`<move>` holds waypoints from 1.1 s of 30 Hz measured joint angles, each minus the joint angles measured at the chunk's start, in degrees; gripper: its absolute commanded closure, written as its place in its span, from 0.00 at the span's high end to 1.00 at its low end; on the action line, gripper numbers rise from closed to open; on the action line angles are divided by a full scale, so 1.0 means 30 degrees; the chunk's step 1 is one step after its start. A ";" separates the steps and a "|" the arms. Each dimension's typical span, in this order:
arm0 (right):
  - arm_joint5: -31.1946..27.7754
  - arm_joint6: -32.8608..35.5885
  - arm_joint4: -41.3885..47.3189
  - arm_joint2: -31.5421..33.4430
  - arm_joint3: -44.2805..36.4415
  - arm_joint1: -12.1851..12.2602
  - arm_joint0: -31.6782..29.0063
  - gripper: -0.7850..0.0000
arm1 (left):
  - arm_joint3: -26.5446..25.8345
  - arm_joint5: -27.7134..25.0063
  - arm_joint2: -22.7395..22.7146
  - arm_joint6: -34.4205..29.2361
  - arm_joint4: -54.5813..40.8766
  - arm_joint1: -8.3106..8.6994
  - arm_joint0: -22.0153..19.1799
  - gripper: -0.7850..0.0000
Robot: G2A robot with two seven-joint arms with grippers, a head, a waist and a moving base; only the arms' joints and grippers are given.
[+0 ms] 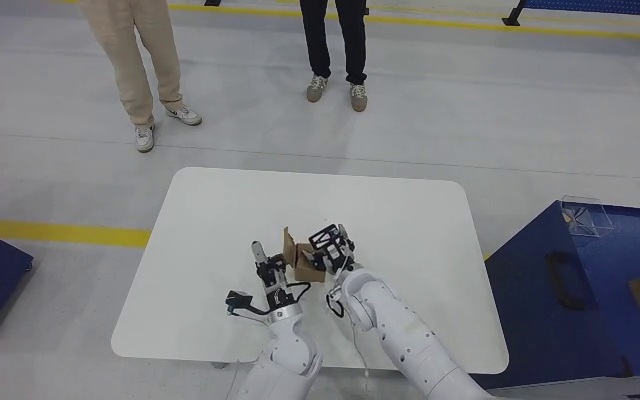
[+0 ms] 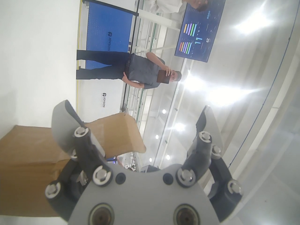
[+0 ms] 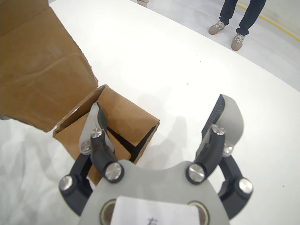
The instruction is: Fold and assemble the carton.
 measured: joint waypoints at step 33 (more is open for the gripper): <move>-0.2420 0.0512 0.2142 0.5112 -0.0105 0.1037 0.0073 1.00 | -0.4771 0.4492 0.0949 -0.5232 -0.2126 0.0115 0.2798 1.00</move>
